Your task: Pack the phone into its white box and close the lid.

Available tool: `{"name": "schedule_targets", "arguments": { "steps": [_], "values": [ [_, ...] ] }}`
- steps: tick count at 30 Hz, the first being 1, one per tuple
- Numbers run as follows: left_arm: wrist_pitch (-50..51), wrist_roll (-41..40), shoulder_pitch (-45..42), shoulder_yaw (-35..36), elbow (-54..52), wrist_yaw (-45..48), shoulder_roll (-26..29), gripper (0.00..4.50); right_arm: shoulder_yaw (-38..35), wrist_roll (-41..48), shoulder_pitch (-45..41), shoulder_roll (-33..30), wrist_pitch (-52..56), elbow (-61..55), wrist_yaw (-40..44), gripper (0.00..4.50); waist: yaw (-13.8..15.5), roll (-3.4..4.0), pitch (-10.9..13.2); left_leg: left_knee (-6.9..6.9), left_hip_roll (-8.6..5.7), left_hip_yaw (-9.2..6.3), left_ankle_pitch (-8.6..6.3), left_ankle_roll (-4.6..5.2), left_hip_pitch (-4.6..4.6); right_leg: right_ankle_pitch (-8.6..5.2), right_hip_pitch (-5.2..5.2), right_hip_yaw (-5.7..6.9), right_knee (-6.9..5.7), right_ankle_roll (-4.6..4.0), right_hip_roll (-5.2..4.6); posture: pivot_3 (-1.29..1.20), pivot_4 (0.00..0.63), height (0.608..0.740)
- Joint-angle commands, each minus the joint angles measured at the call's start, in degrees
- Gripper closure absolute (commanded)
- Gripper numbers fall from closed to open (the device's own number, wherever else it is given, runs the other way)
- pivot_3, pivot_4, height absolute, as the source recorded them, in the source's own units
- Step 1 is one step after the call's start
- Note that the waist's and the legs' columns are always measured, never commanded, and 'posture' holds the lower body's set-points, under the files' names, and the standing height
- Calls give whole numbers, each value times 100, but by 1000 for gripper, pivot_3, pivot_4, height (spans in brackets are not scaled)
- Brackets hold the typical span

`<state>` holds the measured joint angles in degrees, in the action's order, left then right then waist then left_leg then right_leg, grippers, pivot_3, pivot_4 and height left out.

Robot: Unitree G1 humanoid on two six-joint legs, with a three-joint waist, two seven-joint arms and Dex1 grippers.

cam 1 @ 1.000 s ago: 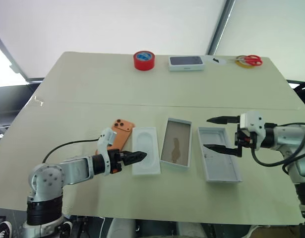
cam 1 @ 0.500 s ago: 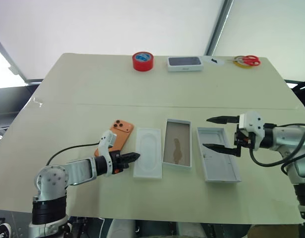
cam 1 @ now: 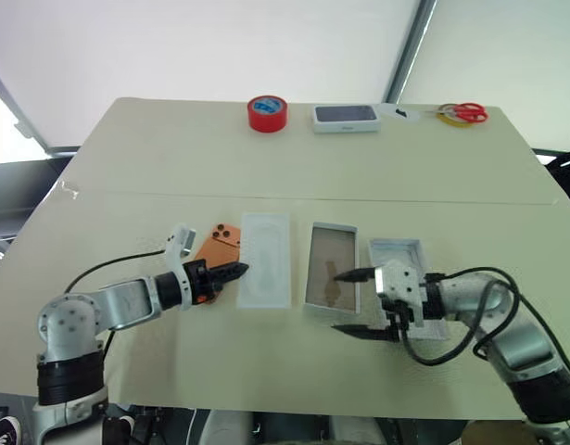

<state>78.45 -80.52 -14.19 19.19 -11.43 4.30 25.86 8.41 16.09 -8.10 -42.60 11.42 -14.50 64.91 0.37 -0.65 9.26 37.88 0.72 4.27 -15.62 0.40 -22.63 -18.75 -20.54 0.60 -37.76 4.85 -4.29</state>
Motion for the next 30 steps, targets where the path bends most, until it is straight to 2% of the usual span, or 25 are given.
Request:
{"name": "schedule_targets", "arguments": {
  "steps": [1,2,5,10,12,18,21,24,27,30],
  "values": [
    [-285,-125,12,-34,-283,237,22,4349,195,-215,-153,-11,-72,-151,-10,0,0,-1,0,0,0,0,0,0,0,0,0,0,0,0,0,0,150,730],
    [-346,-163,0,-38,-295,250,13,4349,271,-227,-227,33,28,-98,-12,0,-3,0,0,-1,0,0,0,0,0,0,0,1,0,0,0,0,150,730],
    [-810,152,2,-89,-523,460,-53,4500,498,-442,-340,31,-86,22,43,926,-12,-1,1,-3,0,0,0,0,0,0,-1,1,3,0,0,0,150,730],
    [-1022,249,-107,-164,-434,505,21,4500,734,-907,-489,-5,-554,313,48,3533,-9,-1,1,-3,0,0,0,0,-1,0,1,1,8,-1,1,0,150,730],
    [-1084,160,-174,-159,-359,445,-15,4500,709,-836,-592,105,-482,374,31,4456,-18,-1,1,-3,0,0,0,0,-2,0,0,1,9,-1,1,0,150,730],
    [-1261,167,-428,-266,-109,238,-271,4500,825,-858,-971,615,-629,595,-113,4456,-29,-4,3,-5,0,0,0,0,-2,0,0,3,10,0,1,0,150,730],
    [-1265,215,-469,-377,-51,182,-365,4500,919,-1105,-1074,672,-956,781,-126,4456,-22,-5,4,-5,0,0,0,0,-4,1,0,5,10,1,2,0,150,730],
    [-1342,321,-465,-474,-54,130,-443,4500,816,-905,-1148,687,-694,841,-60,4456,-19,-7,5,-4,-2,0,0,1,-6,1,0,5,12,1,1,0,150,730],
    [-1395,379,-498,-517,15,111,-498,4500,716,-715,-1098,678,-589,696,1,3519,-32,-8,5,-4,-2,-1,0,1,-6,1,0,5,12,1,1,0,150,730],
    [-1381,480,-525,-621,-9,217,-501,4500,537,-520,-1017,532,-385,498,52,2048,-51,-7,6,-5,-2,-1,0,1,-6,1,0,6,12,1,2,0,150,730]
  ]
}}
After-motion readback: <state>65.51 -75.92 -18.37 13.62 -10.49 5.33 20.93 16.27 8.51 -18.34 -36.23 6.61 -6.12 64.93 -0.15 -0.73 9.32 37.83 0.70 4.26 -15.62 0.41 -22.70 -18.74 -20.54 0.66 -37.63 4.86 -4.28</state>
